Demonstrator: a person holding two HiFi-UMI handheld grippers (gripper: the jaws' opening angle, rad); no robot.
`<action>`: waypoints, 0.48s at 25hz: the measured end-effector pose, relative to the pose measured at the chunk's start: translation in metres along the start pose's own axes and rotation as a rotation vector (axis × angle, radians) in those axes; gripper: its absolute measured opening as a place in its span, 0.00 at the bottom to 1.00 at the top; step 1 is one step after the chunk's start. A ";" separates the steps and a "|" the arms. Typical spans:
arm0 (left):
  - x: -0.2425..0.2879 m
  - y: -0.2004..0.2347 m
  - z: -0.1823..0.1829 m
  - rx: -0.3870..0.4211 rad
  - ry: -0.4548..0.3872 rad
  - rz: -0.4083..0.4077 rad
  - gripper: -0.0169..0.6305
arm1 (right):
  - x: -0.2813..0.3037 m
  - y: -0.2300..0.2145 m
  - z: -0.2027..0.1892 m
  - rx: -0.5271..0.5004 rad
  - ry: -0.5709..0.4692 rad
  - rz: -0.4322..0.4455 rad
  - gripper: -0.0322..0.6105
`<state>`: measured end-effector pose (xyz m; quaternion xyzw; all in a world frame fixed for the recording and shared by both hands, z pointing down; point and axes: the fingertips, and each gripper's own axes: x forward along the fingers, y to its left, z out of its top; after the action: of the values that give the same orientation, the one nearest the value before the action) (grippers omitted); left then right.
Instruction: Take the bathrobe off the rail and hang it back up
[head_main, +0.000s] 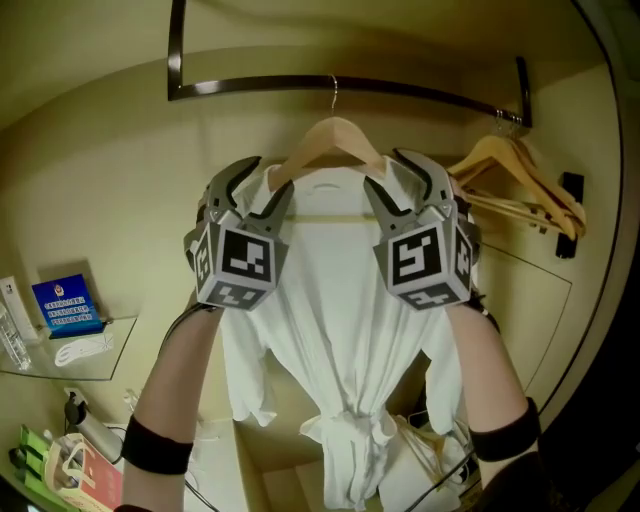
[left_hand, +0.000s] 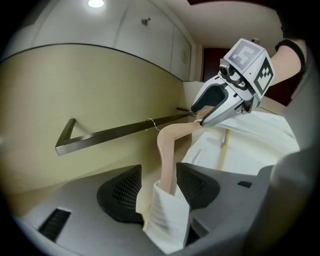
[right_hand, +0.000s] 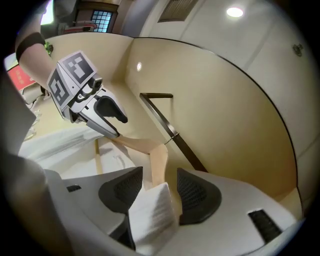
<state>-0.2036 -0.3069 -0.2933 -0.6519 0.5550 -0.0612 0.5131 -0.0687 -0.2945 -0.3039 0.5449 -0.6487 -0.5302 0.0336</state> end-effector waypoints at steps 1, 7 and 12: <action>0.007 0.001 0.003 0.000 0.003 -0.011 0.37 | 0.006 0.001 0.001 -0.019 0.013 0.022 0.43; 0.044 -0.014 0.017 0.054 0.018 -0.085 0.37 | 0.039 -0.001 -0.003 -0.116 0.081 0.049 0.44; 0.062 -0.020 0.018 0.073 0.042 -0.092 0.37 | 0.056 0.005 -0.009 -0.148 0.118 0.076 0.44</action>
<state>-0.1561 -0.3476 -0.3173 -0.6562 0.5323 -0.1185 0.5215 -0.0897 -0.3425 -0.3261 0.5462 -0.6248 -0.5420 0.1320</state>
